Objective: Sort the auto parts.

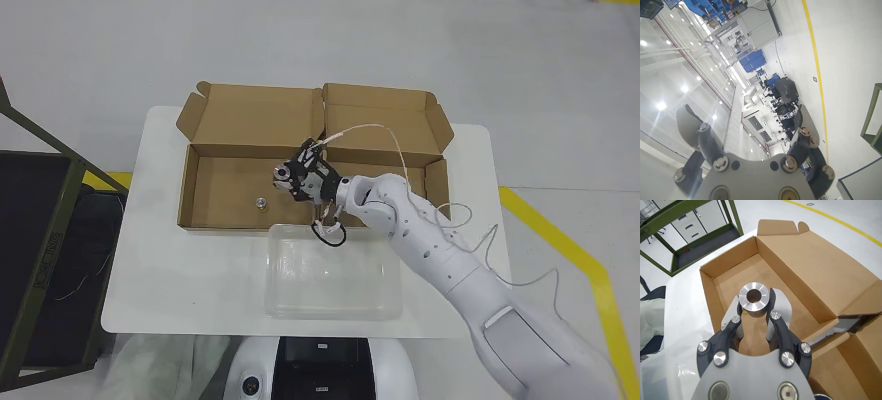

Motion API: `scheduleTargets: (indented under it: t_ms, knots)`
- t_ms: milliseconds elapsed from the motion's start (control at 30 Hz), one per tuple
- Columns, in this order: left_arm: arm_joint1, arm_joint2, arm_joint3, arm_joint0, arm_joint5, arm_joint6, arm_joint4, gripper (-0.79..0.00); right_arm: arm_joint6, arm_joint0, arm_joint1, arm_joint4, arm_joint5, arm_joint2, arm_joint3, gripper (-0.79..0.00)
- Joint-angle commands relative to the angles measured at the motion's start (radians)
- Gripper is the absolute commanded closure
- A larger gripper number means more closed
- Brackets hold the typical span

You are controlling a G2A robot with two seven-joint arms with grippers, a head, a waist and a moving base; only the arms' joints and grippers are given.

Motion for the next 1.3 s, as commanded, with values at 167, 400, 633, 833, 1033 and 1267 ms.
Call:
scheduleTargets:
  t_ms: [167, 400, 633, 833, 1033, 1267]
  knots:
    - [0.0, 0.0, 0.0, 0.0, 0.0, 0.0, 0.0, -0.785, 0.004, 0.066, -0.052, 0.023, -0.006, -0.043, 0.158, 0.0]
    - [0.0, 0.0, 0.0, 0.0, 0.0, 0.0, 0.0, -0.785, -0.002, 0.102, -0.094, 0.011, -0.016, -0.079, 0.24, -0.062]
    - [0.0, 0.0, 0.0, 0.0, 0.0, 0.0, 0.0, -0.785, 0.005, 0.12, -0.131, -0.028, -0.006, -0.113, 0.283, -0.095]
    - [0.0, 0.0, 0.0, 0.0, 0.0, 0.0, 0.0, -0.785, 0.033, 0.137, -0.156, -0.069, 0.014, -0.135, 0.301, -0.139]
    - [0.0, 0.0, 0.0, 0.0, 0.0, 0.0, 0.0, -0.785, 0.04, 0.143, -0.176, -0.082, 0.02, -0.141, 0.332, -0.246]
    - [0.0, 0.0, 0.0, 0.0, 0.0, 0.0, 0.0, -0.785, 0.035, 0.149, -0.191, -0.087, 0.007, -0.136, 0.358, -0.345]
